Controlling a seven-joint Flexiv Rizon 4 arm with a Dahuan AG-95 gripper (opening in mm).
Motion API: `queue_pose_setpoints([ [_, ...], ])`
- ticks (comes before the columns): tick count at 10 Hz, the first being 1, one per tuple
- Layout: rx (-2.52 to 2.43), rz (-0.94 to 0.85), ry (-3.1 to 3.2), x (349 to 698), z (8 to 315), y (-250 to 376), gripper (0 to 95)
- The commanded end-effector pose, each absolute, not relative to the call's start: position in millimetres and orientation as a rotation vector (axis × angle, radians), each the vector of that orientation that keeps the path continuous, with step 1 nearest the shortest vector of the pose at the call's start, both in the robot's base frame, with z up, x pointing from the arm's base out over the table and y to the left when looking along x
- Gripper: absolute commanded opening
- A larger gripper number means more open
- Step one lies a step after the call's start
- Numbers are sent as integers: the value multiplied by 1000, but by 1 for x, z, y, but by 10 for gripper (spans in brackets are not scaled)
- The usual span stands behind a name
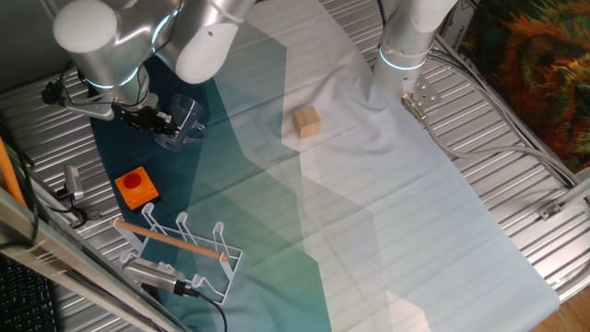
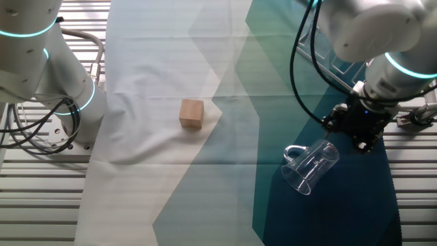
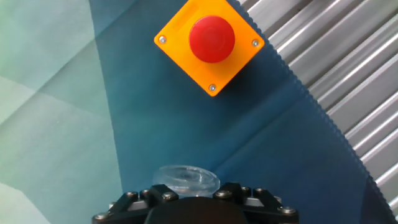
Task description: Put the cup on the cup rack
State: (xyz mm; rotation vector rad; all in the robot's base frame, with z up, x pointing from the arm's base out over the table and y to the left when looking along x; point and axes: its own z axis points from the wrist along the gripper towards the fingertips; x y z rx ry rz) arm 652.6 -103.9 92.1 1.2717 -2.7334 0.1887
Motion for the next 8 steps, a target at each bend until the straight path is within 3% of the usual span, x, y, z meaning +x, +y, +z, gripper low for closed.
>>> queue_pose_setpoints([
  [1, 1270, 183, -2735, 652, 93, -104, 570],
  [8, 1256, 176, -2752, 651, 95, -105, 570],
])
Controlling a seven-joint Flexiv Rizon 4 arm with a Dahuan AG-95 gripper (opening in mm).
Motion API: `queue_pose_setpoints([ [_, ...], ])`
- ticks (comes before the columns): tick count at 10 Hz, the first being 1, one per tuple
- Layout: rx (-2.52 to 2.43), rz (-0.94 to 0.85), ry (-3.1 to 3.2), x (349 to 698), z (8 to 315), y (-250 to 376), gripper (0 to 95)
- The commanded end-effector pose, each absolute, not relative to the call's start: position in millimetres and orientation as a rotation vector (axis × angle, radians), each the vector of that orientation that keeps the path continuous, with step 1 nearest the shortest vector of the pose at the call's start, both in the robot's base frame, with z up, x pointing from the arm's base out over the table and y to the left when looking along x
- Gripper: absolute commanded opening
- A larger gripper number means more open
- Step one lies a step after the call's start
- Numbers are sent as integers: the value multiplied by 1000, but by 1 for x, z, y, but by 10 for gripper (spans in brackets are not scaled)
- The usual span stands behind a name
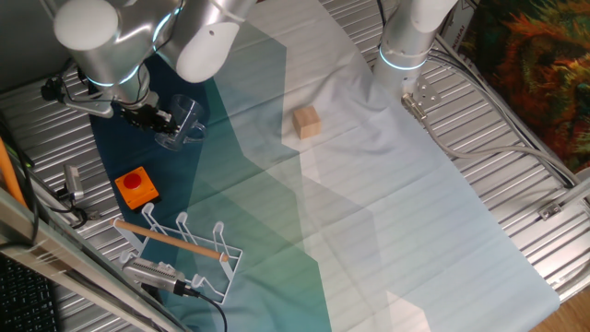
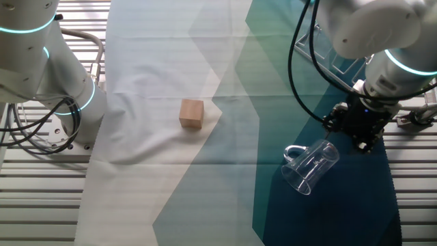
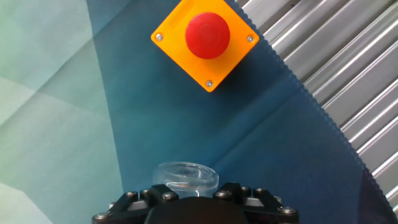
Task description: Put the cup on the cup rack
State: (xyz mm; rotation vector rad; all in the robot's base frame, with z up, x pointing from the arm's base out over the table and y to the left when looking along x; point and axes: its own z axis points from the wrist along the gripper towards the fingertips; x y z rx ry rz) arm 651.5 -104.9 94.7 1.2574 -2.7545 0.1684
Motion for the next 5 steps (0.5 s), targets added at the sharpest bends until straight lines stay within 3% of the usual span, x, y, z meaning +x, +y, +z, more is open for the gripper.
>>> queue_pose_setpoints([
  [1, 1267, 177, -2747, 651, 95, -105, 570],
  [2, 1283, 178, -2738, 651, 95, -105, 570],
  [3, 1272, 183, -2737, 651, 95, -105, 380],
  [4, 1242, 197, -2739, 651, 95, -105, 0],
  [5, 1258, 206, -2730, 651, 95, -105, 0],
])
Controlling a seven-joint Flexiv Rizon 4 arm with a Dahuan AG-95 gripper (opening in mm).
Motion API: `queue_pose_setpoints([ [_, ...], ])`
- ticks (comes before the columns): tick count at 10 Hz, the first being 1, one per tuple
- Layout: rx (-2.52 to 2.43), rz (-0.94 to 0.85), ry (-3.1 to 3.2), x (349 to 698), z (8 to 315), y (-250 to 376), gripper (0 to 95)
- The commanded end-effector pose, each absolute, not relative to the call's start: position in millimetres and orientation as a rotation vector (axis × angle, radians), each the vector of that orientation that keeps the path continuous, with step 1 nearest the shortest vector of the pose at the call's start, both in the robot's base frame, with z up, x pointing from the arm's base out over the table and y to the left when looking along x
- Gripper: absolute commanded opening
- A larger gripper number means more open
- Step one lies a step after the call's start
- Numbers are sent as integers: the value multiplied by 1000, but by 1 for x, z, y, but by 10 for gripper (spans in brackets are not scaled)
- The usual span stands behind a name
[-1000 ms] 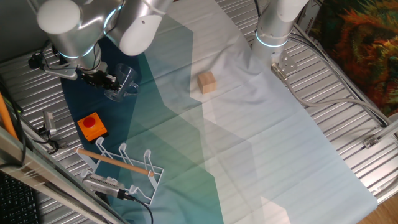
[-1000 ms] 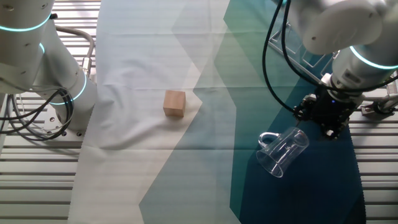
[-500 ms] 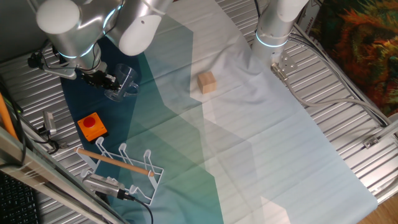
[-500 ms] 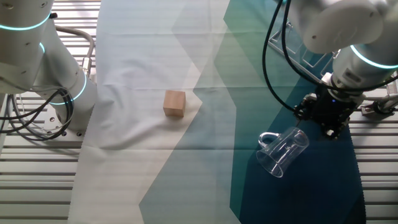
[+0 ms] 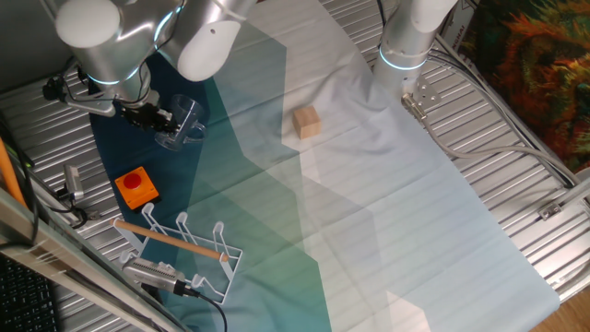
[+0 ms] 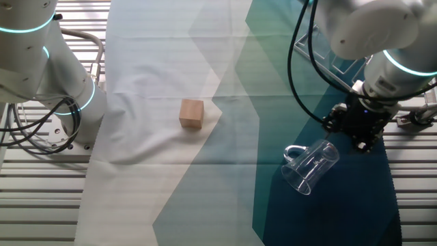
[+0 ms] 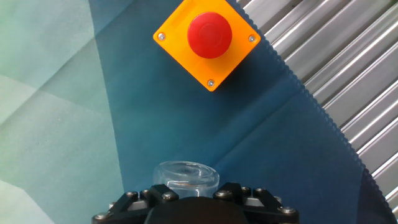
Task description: Put the cup on the cup rack
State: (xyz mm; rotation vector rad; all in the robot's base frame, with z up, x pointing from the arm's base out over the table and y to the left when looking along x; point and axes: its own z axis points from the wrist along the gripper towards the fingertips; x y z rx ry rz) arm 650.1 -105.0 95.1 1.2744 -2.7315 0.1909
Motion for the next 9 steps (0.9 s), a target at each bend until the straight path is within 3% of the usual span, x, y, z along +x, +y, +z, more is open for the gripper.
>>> queue_pose_setpoints([
  [1, 1311, 231, -2710, 651, 95, -105, 190],
  [4, 1366, 219, -2674, 651, 95, -105, 190],
  [5, 1397, 203, -2654, 651, 95, -105, 380],
  [9, 1357, 183, -2667, 651, 95, -105, 380],
])
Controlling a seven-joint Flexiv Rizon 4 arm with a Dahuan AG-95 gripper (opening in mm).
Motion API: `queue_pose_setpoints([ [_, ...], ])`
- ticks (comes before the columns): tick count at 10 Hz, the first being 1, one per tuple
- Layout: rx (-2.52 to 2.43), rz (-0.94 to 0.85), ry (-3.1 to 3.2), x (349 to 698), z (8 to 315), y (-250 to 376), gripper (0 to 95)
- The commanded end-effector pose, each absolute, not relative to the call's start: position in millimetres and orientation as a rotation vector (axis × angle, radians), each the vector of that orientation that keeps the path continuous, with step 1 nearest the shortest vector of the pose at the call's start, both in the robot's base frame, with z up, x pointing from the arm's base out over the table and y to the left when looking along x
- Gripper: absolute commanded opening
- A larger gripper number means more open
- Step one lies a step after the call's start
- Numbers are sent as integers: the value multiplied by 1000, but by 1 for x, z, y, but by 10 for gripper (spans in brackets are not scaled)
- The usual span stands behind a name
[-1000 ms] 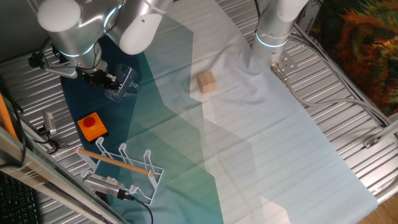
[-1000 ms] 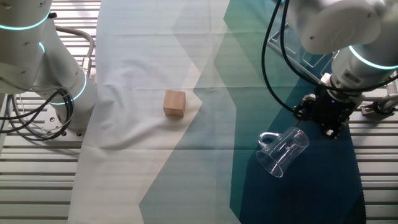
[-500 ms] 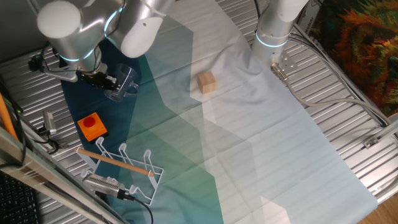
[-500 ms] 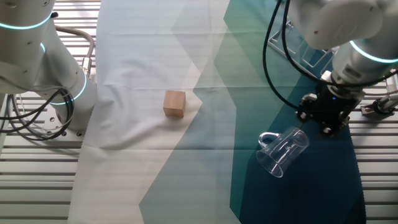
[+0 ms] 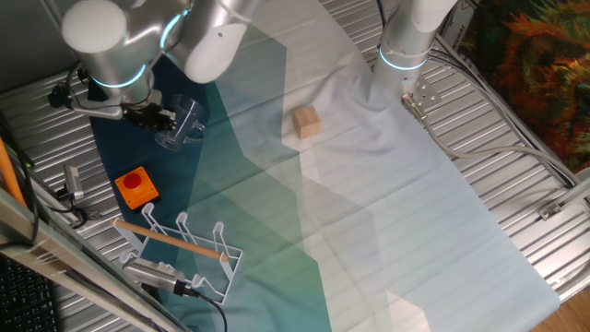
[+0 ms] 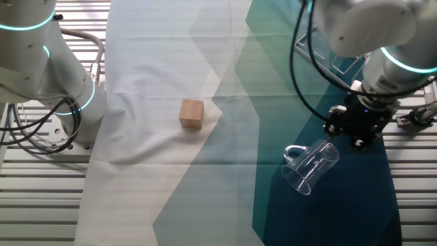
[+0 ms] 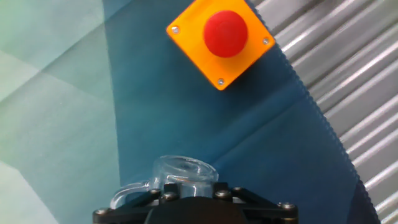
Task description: Put the cup on the cup rack
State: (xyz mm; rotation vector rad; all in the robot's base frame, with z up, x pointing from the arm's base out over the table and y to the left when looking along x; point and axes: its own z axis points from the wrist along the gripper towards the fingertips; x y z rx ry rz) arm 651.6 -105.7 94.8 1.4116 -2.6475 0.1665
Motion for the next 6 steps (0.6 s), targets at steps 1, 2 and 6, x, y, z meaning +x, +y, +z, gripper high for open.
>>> queue_pose_setpoints([
  [1, 1356, 184, -2668, 651, 95, -105, 380],
  [2, 1344, 196, -2671, 651, 95, -105, 380],
  [6, 1325, 199, -2673, 651, 95, -105, 380],
])
